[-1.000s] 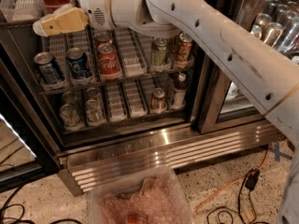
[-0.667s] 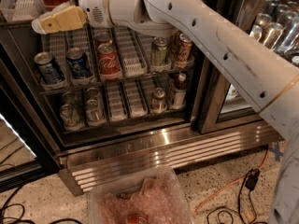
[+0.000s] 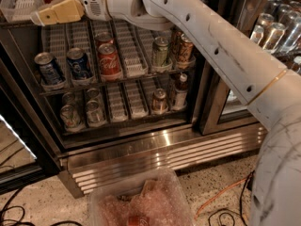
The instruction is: Pick coke can from top shelf of fridge
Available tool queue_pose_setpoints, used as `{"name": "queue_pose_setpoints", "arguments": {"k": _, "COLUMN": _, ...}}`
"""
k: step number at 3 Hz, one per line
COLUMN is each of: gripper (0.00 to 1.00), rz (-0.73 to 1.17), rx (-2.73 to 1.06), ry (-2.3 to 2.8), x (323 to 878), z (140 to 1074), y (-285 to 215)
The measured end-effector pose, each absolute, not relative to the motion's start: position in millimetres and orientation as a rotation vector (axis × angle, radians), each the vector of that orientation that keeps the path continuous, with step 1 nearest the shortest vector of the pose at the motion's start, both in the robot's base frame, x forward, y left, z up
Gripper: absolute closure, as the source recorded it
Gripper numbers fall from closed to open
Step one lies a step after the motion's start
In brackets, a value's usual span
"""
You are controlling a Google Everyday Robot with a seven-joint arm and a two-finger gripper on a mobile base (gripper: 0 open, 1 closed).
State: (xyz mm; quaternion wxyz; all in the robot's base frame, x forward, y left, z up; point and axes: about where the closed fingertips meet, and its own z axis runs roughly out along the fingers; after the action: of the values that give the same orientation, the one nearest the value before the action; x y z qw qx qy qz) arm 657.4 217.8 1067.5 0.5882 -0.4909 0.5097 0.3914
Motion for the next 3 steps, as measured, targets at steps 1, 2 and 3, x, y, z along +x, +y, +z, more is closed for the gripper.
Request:
{"name": "queue_pose_setpoints", "arguments": {"k": 1, "gripper": 0.0, "rz": 0.927, "rx": -1.151, "ry": 1.177, "x": 661, "z": 1067, "y": 225}}
{"name": "queue_pose_setpoints", "arguments": {"k": 2, "gripper": 0.0, "rz": 0.951, "rx": -1.155, "ry": 1.172, "x": 661, "z": 1063, "y": 232}}
{"name": "queue_pose_setpoints", "arguments": {"k": 3, "gripper": 0.0, "rz": 0.971, "rx": -1.161, "ry": 1.167, "x": 663, "z": 1060, "y": 239}}
